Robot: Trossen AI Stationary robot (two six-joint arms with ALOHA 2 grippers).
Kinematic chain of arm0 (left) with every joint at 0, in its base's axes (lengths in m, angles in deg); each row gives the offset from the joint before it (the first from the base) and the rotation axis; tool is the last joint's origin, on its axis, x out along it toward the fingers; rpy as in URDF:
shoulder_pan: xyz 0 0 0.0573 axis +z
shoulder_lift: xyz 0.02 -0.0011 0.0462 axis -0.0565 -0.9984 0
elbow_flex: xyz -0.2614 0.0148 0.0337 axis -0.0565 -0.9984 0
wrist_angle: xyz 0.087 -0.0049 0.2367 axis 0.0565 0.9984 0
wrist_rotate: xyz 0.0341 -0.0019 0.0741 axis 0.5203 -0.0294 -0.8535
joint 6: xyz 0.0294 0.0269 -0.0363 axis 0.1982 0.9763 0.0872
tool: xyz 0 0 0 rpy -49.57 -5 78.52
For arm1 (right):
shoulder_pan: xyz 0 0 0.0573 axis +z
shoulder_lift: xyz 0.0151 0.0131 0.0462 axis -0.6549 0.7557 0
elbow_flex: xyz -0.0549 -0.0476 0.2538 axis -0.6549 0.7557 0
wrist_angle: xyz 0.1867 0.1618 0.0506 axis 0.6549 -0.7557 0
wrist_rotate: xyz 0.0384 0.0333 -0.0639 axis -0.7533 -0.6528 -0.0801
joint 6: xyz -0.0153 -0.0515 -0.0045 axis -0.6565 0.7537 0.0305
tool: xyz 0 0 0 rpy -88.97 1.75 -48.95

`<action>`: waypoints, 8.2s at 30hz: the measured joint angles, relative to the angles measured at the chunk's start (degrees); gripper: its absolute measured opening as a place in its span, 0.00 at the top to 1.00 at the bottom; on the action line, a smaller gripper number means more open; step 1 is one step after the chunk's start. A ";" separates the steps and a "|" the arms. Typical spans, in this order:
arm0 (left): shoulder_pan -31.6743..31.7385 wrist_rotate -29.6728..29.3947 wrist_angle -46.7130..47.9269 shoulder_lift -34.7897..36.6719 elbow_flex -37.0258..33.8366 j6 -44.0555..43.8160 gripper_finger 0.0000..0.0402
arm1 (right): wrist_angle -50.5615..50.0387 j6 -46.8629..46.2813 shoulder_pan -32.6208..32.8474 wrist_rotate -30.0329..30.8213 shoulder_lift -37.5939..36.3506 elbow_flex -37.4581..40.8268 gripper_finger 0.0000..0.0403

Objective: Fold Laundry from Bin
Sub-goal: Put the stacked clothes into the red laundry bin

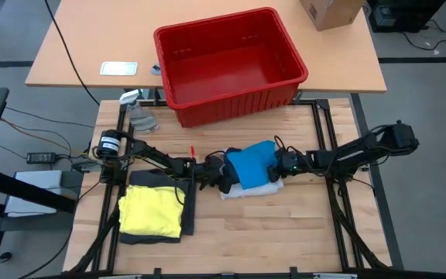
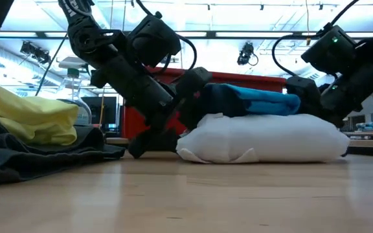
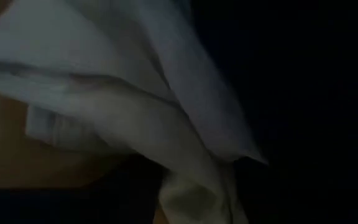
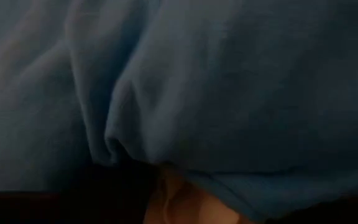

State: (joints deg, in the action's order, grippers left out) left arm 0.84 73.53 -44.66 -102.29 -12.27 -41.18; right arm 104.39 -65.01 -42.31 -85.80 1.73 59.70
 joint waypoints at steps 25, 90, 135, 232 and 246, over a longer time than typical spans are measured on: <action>1.75 -5.74 -6.87 -1.72 3.27 16.75 0.90 | 11.61 8.99 2.79 1.11 6.54 -0.09 0.93; 6.81 -10.12 20.25 2.99 34.89 52.02 0.92 | -24.99 29.77 -0.14 14.84 -22.39 -21.22 0.94; 55.04 17.17 35.98 -11.43 46.48 39.09 0.63 | -54.35 53.46 -51.36 -8.31 43.29 -93.12 0.66; -34.26 13.39 44.57 49.28 -29.28 -12.26 0.61 | -3.55 -14.83 12.55 -1.56 35.77 -47.60 0.18; -17.75 5.14 29.10 46.58 -26.18 -0.44 0.61 | -8.28 -15.87 12.17 -4.04 35.60 -47.63 0.19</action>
State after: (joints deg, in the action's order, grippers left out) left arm -16.90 78.67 -15.56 -55.71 -38.46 -41.63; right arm 96.11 -80.88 -30.14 -89.84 37.33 12.07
